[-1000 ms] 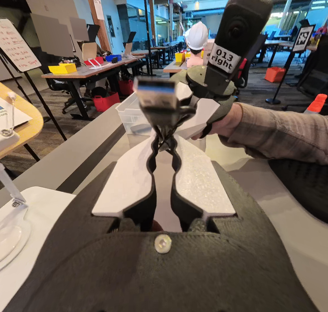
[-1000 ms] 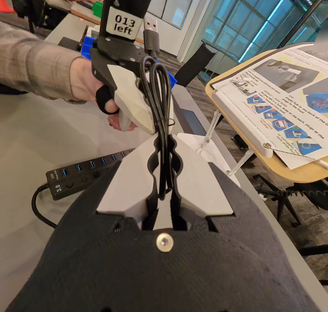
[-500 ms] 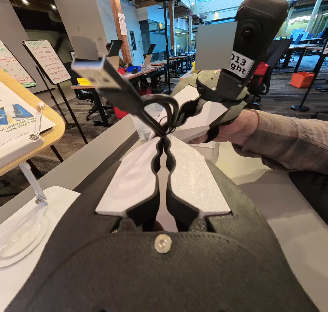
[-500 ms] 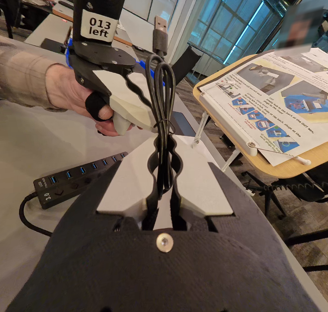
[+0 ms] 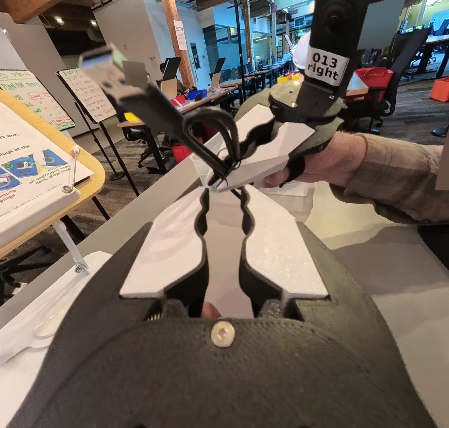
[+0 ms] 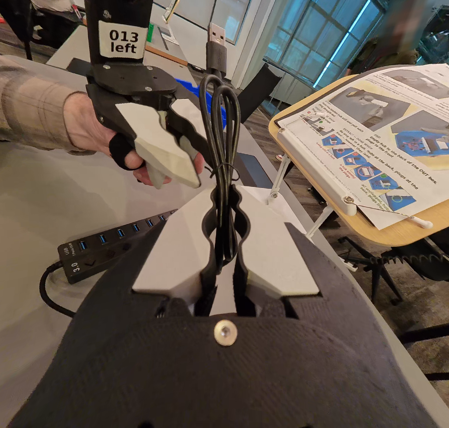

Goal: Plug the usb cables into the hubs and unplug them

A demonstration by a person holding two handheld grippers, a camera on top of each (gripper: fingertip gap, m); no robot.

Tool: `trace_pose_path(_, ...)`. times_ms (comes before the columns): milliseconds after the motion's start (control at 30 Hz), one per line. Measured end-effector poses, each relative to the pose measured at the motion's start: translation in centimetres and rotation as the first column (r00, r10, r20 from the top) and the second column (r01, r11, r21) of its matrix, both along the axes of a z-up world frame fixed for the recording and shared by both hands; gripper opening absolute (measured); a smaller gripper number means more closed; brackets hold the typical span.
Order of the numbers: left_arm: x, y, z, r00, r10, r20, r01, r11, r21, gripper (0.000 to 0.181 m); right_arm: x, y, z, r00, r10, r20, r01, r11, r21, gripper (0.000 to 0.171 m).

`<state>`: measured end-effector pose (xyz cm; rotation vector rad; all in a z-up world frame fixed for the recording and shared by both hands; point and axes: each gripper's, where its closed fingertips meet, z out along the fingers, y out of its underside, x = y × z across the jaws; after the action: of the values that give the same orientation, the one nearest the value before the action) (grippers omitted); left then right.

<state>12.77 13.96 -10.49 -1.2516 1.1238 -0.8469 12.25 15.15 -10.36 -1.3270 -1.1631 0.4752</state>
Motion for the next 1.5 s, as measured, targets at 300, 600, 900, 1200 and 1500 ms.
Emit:
trace_pose_path(300, 0.3, -0.4, 0.9, 0.999, -0.039, 0.035, 0.038, 0.999, 0.023, 0.034, -0.5, -0.9, -0.3, 0.997, 0.075, -0.003, -0.075, 0.996, -0.043, 0.004)
trace_pose_path(600, 0.6, -0.7, 1.1, 0.993, -0.104, 0.064, 0.106, 0.994, -0.024, 0.011, -0.7, -1.3, -0.2, 0.995, 0.099, -0.007, -0.099, 0.994, -0.044, 0.004)
trace_pose_path(900, 0.5, -0.2, 0.9, 0.997, -0.044, 0.060, 0.046, 0.998, -0.036, 0.009, -0.6, -0.7, -0.2, 0.999, 0.050, 0.004, -0.049, 0.999, -0.008, 0.004)
trace_pose_path(1200, 0.3, 0.7, 0.2, 0.999, 0.043, 0.019, -0.042, 0.998, -0.054, 0.003, -0.1, 0.7, -0.2, 0.993, -0.089, 0.072, 0.083, 0.993, 0.084, 0.003)
trace_pose_path(1500, 0.1, 0.3, 0.4, 0.999, 0.043, 0.010, -0.042, 0.998, -0.036, 0.003, -0.3, 0.3, -0.2, 0.997, -0.053, 0.049, 0.051, 0.998, 0.046, 0.003)
